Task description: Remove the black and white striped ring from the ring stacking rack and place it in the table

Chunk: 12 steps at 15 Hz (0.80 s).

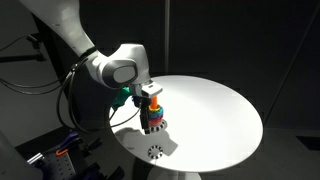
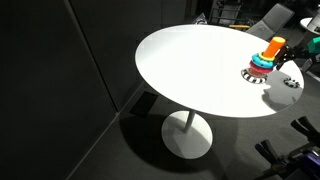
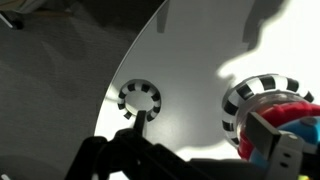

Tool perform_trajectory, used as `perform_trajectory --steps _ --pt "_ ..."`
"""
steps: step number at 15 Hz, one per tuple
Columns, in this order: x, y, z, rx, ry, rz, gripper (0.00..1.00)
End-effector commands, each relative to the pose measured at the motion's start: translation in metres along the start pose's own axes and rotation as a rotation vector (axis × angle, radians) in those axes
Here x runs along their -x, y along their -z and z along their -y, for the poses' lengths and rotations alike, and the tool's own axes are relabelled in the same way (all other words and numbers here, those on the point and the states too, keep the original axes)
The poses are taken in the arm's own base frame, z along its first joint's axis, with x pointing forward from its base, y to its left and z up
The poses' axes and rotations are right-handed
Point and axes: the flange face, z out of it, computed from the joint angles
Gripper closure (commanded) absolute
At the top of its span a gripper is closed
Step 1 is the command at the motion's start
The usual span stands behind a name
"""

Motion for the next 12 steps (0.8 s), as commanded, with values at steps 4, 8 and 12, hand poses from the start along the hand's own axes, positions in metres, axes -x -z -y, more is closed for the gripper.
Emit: perform_trajectory --steps 4,8,12 --pt "0.0046 0.0171 0.0012 -0.029 0.125 0.080 0.00" --pt "0.0057 0.0206 0.0009 -0.026 0.166 0.102 0.00" --pt "0.0061 0.0122 0.0008 -0.012 0.155 0.093 0.00"
